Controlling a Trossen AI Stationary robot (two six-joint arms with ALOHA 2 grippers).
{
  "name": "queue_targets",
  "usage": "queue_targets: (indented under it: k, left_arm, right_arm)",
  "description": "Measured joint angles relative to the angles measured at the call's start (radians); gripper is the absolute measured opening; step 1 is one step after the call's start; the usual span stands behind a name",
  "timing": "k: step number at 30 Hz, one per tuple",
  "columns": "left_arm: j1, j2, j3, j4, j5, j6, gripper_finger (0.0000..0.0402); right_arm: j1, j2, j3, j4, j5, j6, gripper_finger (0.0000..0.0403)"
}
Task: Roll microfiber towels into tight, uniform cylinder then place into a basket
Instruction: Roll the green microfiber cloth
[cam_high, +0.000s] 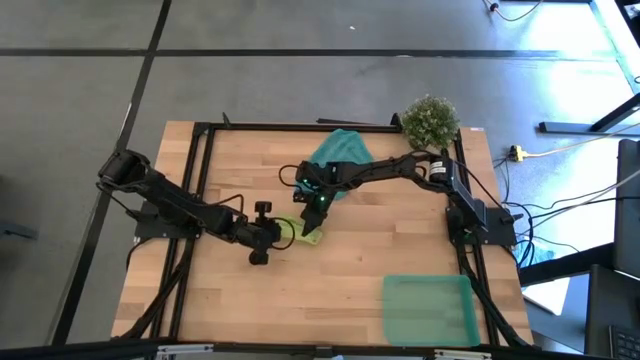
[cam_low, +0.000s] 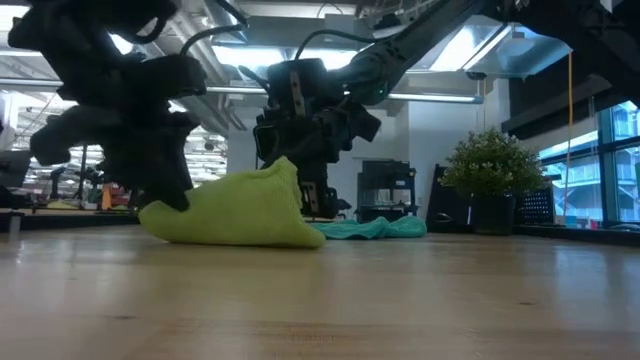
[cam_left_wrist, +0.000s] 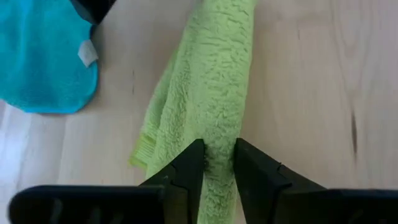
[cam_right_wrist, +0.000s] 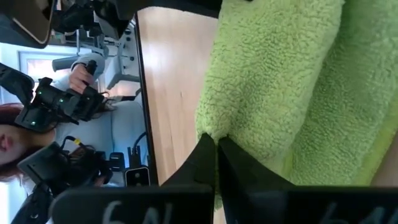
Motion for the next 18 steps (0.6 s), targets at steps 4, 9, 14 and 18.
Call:
queue_targets:
  k: [4, 9, 14, 18]
  left_arm:
    - [0.023, -0.009, 0.000, -0.006, 0.027, 0.035, 0.0020]
    - [0.058, -0.012, 0.055, -0.097, 0.169, 0.049, 0.0008]
    - [0.097, -0.012, 0.135, -0.218, 0.296, 0.051, 0.0004]
    - [0.151, -0.007, 0.170, -0.236, 0.386, 0.020, 0.0003]
  right_arm:
    - [0.000, 0.000, 0.000, -0.003, 0.024, -0.001, 0.0004]
    - [0.000, 0.000, 0.000, -0.008, 0.034, -0.003, 0.0005]
    - [0.000, 0.000, 0.000, -0.019, 0.080, -0.003, 0.0004]
    - [0.000, 0.000, 0.000, -0.058, 0.148, -0.004, 0.0004]
